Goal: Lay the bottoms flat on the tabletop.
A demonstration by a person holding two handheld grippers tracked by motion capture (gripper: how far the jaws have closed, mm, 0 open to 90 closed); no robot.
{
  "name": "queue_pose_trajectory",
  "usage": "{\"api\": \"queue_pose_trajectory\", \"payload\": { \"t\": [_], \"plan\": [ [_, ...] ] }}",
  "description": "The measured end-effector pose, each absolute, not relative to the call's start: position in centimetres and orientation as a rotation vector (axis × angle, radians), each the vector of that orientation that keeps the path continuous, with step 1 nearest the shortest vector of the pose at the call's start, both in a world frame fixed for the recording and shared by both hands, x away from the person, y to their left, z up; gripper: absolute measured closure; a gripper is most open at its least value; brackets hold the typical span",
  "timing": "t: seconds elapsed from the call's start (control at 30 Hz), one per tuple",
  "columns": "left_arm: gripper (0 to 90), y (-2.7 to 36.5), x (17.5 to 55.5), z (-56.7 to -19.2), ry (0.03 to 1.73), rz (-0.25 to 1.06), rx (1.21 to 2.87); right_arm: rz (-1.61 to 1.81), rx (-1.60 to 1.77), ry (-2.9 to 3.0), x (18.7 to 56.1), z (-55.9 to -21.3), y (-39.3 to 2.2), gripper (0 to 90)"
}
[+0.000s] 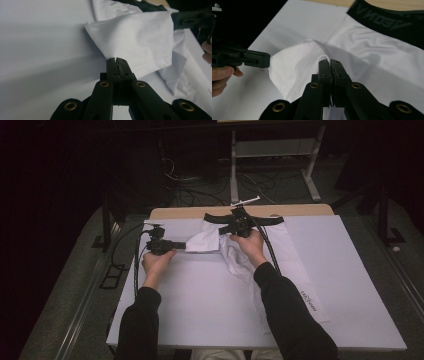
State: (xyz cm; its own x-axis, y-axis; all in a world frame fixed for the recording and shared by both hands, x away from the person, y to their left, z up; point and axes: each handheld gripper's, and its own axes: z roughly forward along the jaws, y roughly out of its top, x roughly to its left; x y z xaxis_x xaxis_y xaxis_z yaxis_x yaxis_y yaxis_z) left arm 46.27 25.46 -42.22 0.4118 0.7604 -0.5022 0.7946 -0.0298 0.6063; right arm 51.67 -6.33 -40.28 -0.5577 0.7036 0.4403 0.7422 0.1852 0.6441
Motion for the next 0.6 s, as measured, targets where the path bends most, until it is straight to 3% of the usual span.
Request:
{"api": "queue_pose_trajectory", "payload": {
  "t": [0.17,0.33,0.6],
  "plan": [
    [89.5,27.8,44.3,-41.2,1.396,0.038,1.807,-1.369,-1.369,-2.415,51.2,-40.4,-4.1,85.2],
    [89.5,30.0,43.3,-40.2,1.456,0.136,1.814,-1.362,-1.315,-2.504,50.8,-40.7,-2.0,77.9],
    [89.5,31.1,43.0,-40.8,1.510,0.148,1.798,-1.339,-1.255,-2.554,49.5,-40.3,-0.8,66.9]
  ]
}}
